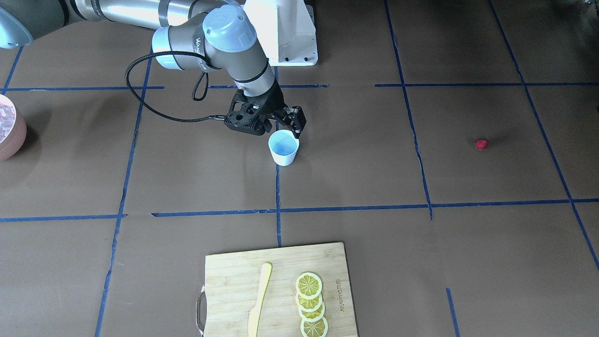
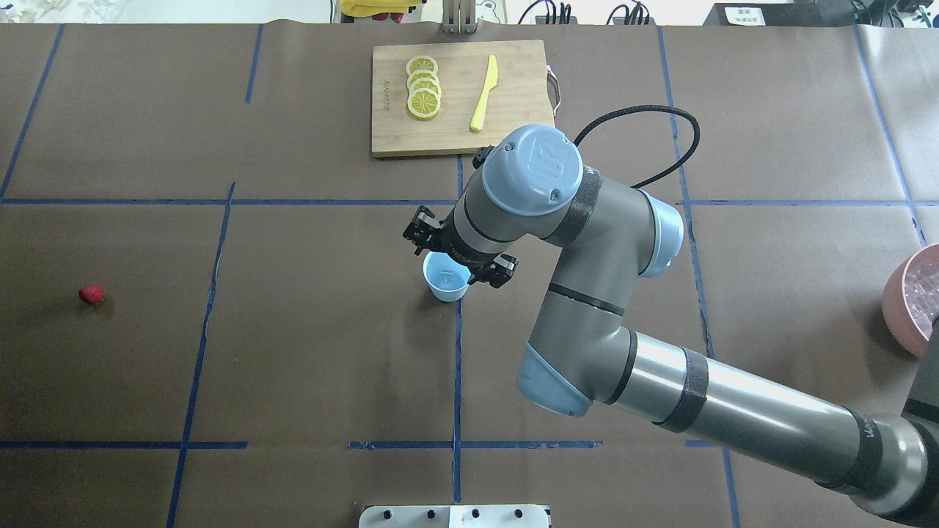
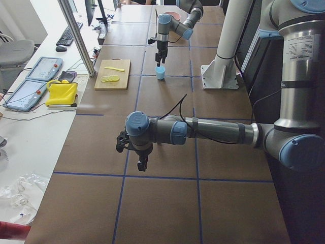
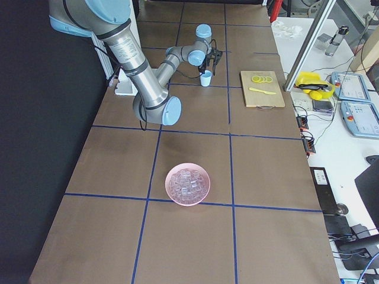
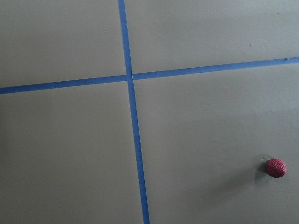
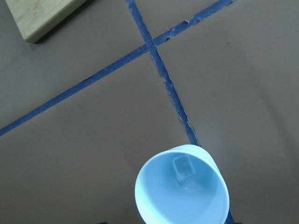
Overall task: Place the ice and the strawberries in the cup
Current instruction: 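Open the right gripper to drop the ice cube into the cup, then move the right gripper back to the pink bowl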
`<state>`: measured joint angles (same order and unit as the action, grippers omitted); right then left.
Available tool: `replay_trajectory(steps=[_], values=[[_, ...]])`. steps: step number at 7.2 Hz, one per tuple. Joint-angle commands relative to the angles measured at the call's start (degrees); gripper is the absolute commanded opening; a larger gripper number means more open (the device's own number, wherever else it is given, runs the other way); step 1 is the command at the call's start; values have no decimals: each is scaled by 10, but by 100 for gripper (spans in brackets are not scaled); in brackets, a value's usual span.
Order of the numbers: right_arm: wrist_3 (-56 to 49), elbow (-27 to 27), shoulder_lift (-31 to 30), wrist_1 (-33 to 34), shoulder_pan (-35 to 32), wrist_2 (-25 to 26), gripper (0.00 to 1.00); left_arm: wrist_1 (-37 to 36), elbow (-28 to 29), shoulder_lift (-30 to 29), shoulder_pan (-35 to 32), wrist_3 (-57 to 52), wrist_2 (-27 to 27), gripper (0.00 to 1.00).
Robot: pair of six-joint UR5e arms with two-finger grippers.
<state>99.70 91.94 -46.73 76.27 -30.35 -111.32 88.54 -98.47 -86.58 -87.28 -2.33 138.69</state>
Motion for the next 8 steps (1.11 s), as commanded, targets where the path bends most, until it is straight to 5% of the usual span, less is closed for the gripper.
replay_trajectory(steps=[1, 4, 8], values=[[-2, 35, -40, 5, -46, -39, 94, 1, 0, 0, 0, 0, 0, 100], [-218, 154, -269, 6, -210, -156, 92, 1, -1, 0, 1, 0, 1, 100], [-670, 187, -524, -5, -375, -170, 92, 0, -6, 2, 1, 0, 1, 100]])
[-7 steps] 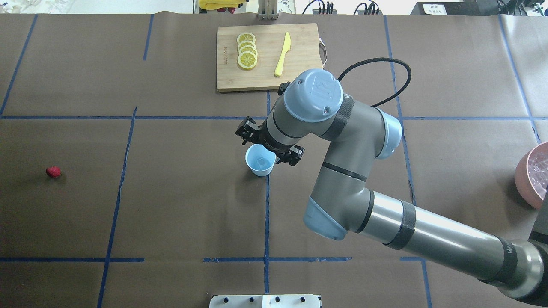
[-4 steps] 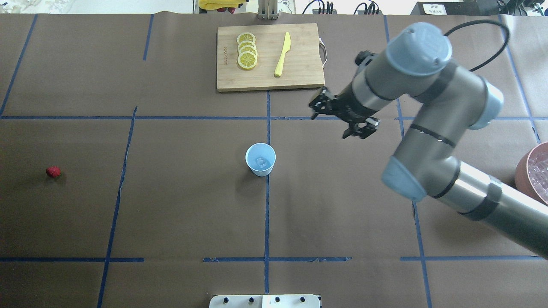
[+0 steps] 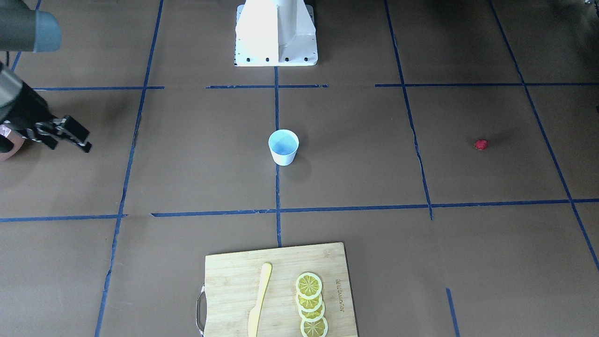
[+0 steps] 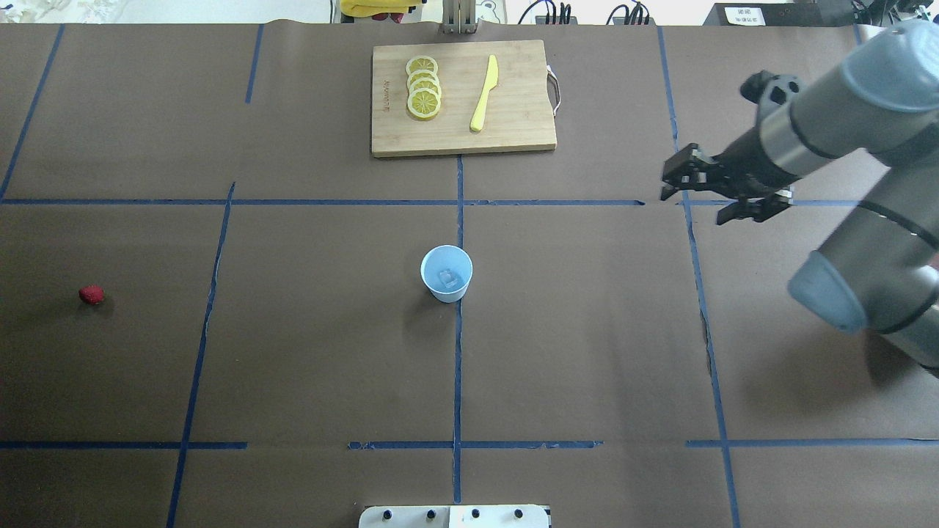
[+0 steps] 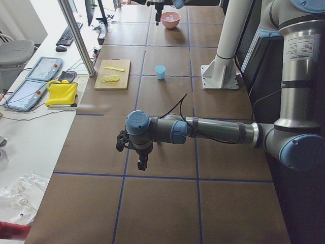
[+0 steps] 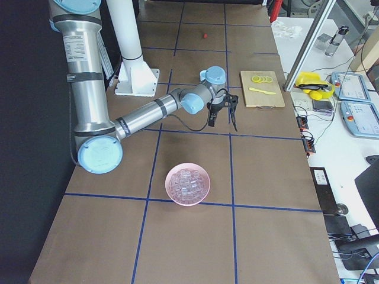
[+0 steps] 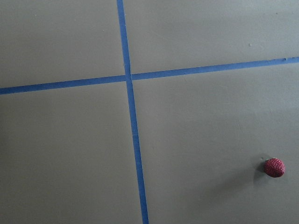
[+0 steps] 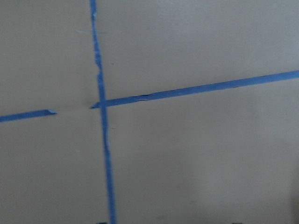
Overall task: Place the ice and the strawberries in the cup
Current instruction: 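Move the right gripper back to the pink bowl, then grasp another ice cube from the bowl with the right gripper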
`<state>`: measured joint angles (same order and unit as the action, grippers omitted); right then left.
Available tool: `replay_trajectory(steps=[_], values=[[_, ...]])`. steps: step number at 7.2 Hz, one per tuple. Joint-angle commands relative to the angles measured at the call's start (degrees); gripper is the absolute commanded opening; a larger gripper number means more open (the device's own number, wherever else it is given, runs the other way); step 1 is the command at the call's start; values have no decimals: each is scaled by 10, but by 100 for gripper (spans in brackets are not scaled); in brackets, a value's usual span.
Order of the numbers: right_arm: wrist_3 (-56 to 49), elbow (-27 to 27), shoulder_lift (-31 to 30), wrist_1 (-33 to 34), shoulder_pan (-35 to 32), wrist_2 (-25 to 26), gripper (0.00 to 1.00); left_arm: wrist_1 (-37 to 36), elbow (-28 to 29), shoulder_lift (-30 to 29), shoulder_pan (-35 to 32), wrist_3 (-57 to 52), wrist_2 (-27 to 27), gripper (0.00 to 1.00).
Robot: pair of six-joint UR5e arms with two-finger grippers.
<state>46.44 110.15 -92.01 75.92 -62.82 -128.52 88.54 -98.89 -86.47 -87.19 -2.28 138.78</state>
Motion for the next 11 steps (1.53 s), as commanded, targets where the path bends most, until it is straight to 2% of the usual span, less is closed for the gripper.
replay_trajectory(steps=[1, 2, 4, 9, 11], values=[[-230, 1, -110, -2, -76, 5, 93, 0, -2, 1, 0, 0, 0, 100], [-300, -7, -130, -2, -98, 7, 93, -2, -5, 1, 0, 0, 0, 100], [-344, -41, -142, -2, -100, 12, 94, -2, -10, 5, 0, 0, 0, 100], [-342, -75, -136, -3, -91, 12, 93, -3, -20, 12, 0, 0, 0, 100], [-343, -78, -135, -3, -77, 13, 89, -4, -20, 12, 0, 0, 0, 100]])
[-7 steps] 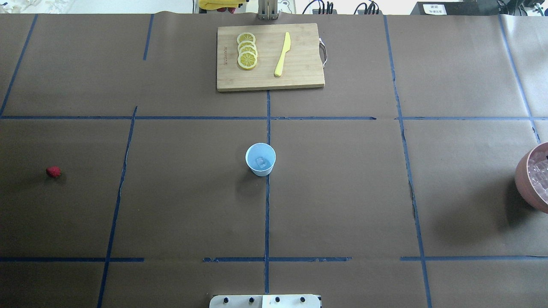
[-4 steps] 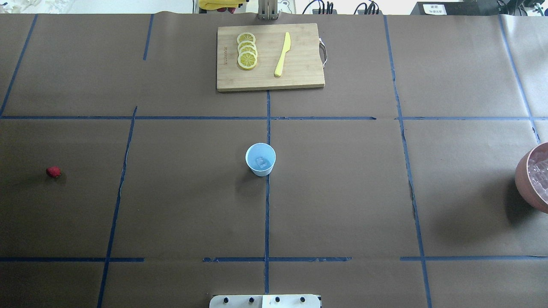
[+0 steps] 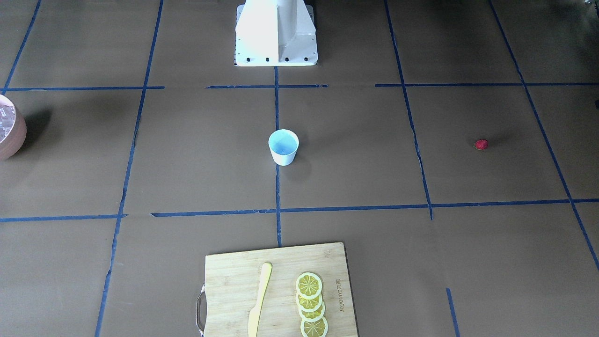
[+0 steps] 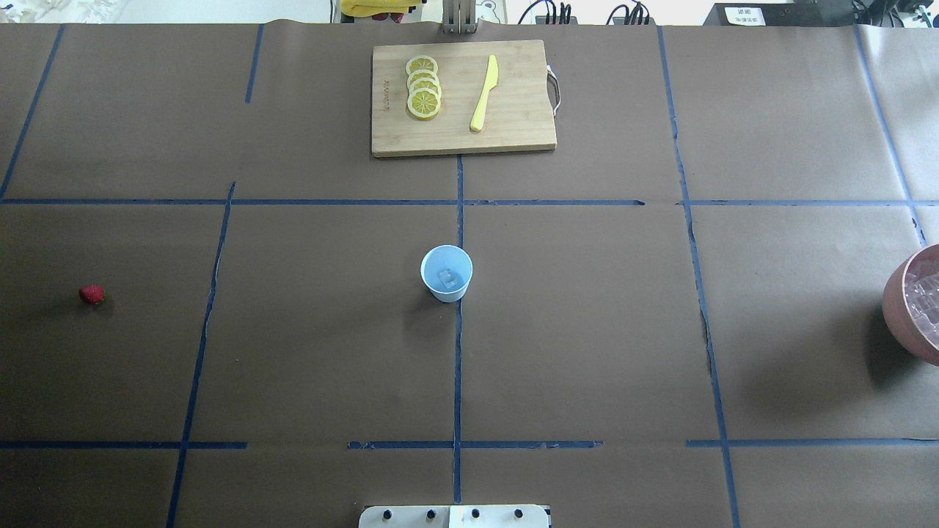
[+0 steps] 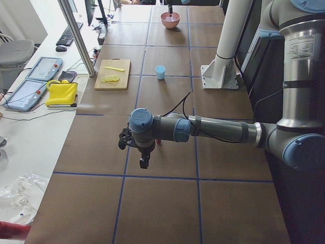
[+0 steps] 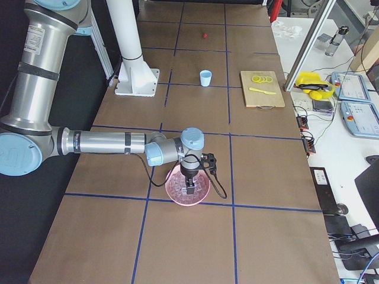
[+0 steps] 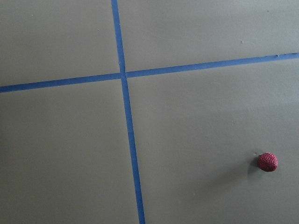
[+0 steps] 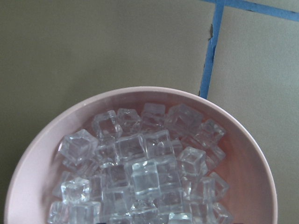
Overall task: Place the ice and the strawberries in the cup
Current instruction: 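Grasp another ice cube from the bowl with the right gripper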
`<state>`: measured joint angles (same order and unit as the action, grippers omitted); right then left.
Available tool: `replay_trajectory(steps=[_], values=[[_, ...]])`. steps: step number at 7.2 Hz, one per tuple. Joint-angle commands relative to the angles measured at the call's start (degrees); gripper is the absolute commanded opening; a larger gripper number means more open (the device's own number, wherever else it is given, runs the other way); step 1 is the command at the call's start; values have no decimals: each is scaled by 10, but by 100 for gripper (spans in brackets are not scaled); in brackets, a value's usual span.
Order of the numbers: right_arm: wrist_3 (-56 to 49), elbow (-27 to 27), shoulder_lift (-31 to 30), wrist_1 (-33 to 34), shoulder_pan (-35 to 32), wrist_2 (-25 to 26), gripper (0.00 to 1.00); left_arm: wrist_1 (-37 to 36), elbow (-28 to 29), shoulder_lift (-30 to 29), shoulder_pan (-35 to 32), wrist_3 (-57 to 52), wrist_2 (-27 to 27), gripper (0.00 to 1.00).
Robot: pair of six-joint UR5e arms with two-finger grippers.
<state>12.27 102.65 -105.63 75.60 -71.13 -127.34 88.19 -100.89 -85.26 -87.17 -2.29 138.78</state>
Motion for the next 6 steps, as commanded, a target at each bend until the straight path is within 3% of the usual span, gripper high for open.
replay_trajectory(steps=[1, 3, 6], values=[[-1, -13, 1, 0, 13, 1, 88, 0, 0, 0, 0, 0, 0, 100], [0, -20, 1, 0, 16, 1, 85, 0, 0, 0, 0, 0, 0, 100], [-1, -29, 0, 1, 17, 2, 64, 0, 0, 0, 0, 0, 0, 100]])
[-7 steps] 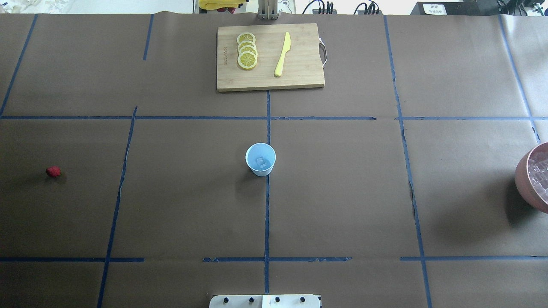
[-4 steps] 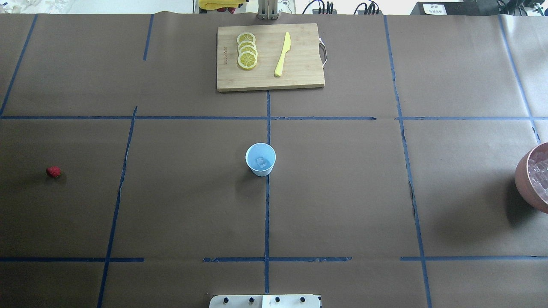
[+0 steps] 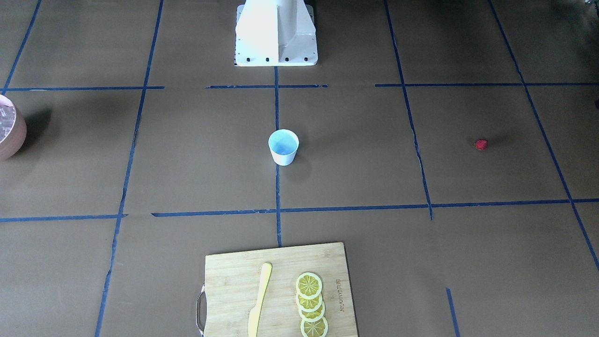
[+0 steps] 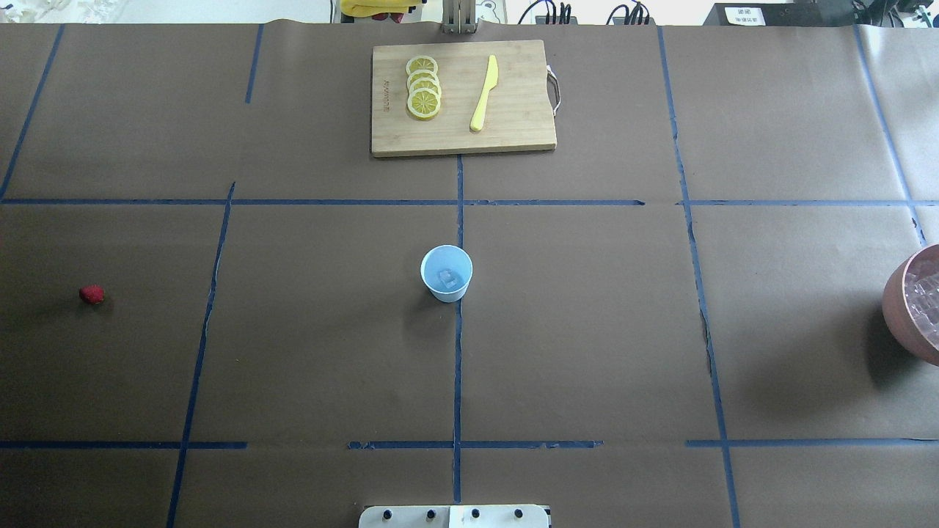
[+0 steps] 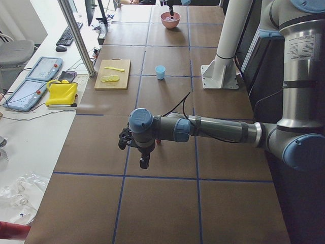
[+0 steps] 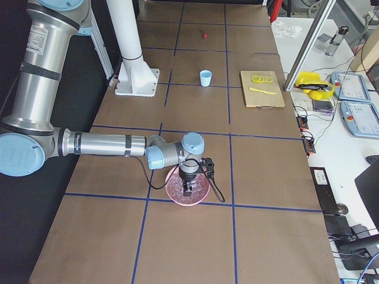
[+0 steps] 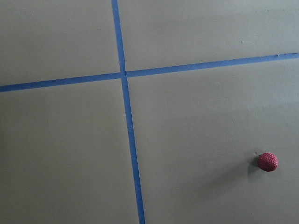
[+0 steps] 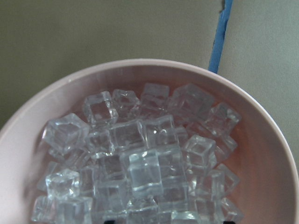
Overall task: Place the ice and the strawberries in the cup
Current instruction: 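Grasp another ice cube from the bowl with the right gripper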
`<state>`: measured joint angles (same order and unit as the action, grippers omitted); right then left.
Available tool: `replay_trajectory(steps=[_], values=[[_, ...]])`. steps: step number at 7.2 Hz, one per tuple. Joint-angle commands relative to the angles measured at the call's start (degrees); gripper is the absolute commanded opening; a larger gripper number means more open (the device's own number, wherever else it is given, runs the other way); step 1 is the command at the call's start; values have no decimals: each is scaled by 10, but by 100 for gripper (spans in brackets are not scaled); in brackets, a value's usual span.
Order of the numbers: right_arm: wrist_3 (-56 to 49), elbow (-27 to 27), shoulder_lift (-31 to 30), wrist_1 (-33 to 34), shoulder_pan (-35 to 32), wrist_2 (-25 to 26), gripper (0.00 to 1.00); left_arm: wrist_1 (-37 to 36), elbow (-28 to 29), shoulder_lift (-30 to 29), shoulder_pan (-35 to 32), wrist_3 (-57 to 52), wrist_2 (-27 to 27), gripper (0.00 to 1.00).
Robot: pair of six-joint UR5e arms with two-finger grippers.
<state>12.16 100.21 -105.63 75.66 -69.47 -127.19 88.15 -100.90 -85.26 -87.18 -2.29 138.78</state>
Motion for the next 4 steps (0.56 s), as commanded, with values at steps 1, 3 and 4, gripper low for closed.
replay_trajectory(steps=[1, 3, 4], values=[[1, -4, 0, -1, 0, 0, 54, 0, 0, 0, 1, 0, 0, 100], [-2, -4, -1, -1, 0, 0, 23, 0, -1, 0, 0, 0, 0, 100], [-3, -3, -3, -1, 0, 0, 8, 0, -1, 0, 0, 0, 0, 100]])
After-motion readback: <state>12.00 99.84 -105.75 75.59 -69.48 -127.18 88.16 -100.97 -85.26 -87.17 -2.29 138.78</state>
